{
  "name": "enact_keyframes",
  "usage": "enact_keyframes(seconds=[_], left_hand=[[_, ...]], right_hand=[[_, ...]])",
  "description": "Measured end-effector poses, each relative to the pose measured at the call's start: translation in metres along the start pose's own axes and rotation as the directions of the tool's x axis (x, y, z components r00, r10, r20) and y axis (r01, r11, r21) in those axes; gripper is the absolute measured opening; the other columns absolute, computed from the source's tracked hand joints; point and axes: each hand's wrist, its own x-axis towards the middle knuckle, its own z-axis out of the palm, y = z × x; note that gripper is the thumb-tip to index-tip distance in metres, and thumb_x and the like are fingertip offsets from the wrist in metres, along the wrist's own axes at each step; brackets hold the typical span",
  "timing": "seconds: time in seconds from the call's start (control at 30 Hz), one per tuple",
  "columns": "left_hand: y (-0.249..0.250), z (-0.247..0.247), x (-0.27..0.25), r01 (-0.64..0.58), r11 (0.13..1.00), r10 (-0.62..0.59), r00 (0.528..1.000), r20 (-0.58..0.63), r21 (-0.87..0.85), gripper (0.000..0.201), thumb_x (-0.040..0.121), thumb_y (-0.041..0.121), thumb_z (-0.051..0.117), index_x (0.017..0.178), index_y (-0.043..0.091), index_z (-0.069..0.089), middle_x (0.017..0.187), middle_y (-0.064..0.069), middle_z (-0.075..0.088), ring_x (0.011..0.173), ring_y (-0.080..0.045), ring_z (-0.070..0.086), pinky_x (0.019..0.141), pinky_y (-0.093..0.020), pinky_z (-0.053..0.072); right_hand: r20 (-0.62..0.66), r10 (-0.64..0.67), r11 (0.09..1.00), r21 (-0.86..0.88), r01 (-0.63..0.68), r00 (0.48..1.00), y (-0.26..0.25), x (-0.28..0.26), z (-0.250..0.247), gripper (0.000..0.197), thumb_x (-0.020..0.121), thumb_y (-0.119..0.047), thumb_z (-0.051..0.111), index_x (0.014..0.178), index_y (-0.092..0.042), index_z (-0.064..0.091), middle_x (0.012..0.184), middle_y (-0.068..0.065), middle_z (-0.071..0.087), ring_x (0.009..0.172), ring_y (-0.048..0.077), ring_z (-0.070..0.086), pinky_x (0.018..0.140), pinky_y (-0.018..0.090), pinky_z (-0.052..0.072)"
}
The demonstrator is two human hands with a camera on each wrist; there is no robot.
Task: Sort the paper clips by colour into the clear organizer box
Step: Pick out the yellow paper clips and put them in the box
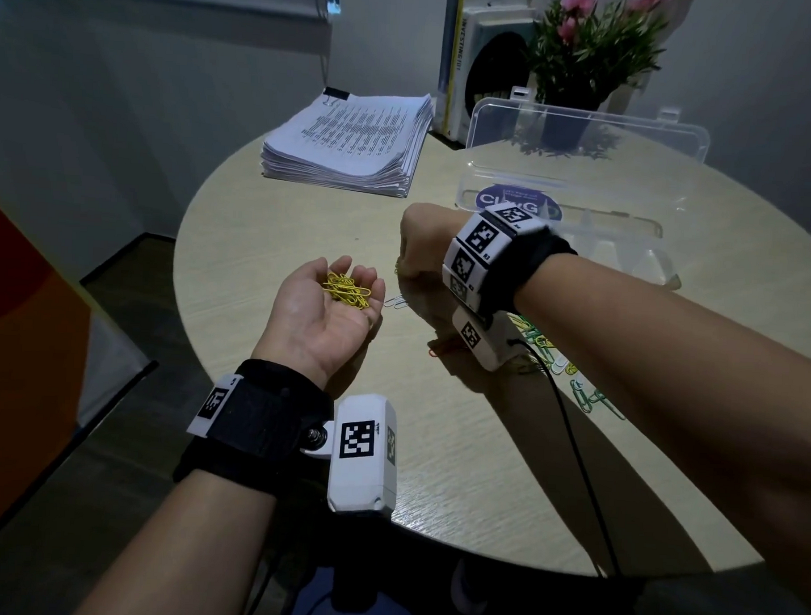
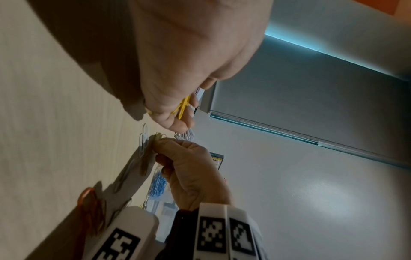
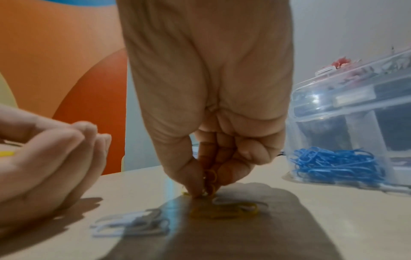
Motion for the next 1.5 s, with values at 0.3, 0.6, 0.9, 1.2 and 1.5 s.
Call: enact_keyframes(seconds=[0.3, 0.6, 0.9, 1.2, 1.5], left_hand=[[-0.001, 0.000, 0.001, -0.009, 0.999, 0.006, 0.998, 0.059, 0.045, 0.042, 0.103, 0.029, 0.025, 0.097, 0.000, 0.056, 0.097, -0.016, 0.057, 0.089, -0.025, 0.057, 0.091, -0.036, 0.041], [-0.006, -0.001, 0.002, -0.008, 0.999, 0.011, 0.997, 0.072, -0.034, 0.041, 0.104, 0.026, 0.023, 0.106, 0.001, 0.055, 0.101, -0.016, 0.058, 0.092, -0.025, 0.057, 0.090, -0.039, 0.042], [-0.011, 0.001, -0.002, 0.000, 1.000, 0.001, 0.999, 0.048, -0.015, 0.038, 0.103, 0.026, 0.025, 0.098, 0.002, 0.055, 0.093, -0.014, 0.056, 0.086, -0.024, 0.057, 0.086, -0.038, 0.042], [-0.014, 0.003, -0.005, 0.001, 1.000, -0.002, 0.999, 0.046, 0.016, 0.035, 0.102, 0.023, 0.028, 0.095, 0.004, 0.056, 0.090, -0.013, 0.056, 0.085, -0.024, 0.057, 0.089, -0.037, 0.042], [-0.029, 0.013, -0.008, 0.025, 0.993, -0.036, 0.995, 0.095, 0.119, 0.035, 0.102, 0.024, 0.028, 0.094, 0.005, 0.056, 0.091, -0.013, 0.059, 0.082, -0.022, 0.056, 0.077, -0.033, 0.046]], right_hand=[[-0.009, -0.127, 0.898, 0.425, 0.119, 0.992, -0.006, -0.018, -0.021, 0.018, 0.079, 0.000, 0.067, 0.096, -0.003, 0.072, 0.083, 0.013, 0.070, 0.068, 0.016, 0.065, 0.065, 0.027, 0.055], [-0.029, -0.135, 0.908, 0.397, 0.135, 0.990, 0.006, -0.031, -0.027, 0.016, 0.084, -0.003, 0.067, 0.099, -0.001, 0.072, 0.070, 0.005, 0.067, 0.059, 0.012, 0.062, 0.061, 0.021, 0.056], [0.047, -0.153, 0.987, -0.038, 0.155, 0.987, 0.026, -0.036, -0.006, 0.021, 0.084, -0.017, 0.069, 0.104, -0.011, 0.073, 0.091, 0.002, 0.068, 0.061, 0.006, 0.053, 0.044, 0.010, 0.037], [0.116, -0.063, 0.997, -0.025, 0.066, 0.991, 0.027, -0.034, -0.002, 0.018, 0.082, -0.021, 0.063, 0.094, -0.009, 0.070, 0.091, 0.003, 0.071, 0.084, 0.020, 0.066, 0.074, 0.031, 0.057], [0.055, -0.235, 0.859, 0.479, 0.181, 0.970, 0.016, -0.061, -0.034, 0.017, 0.083, 0.002, 0.067, 0.076, -0.012, 0.061, 0.068, 0.004, 0.063, 0.057, 0.010, 0.063, 0.052, 0.016, 0.054]])
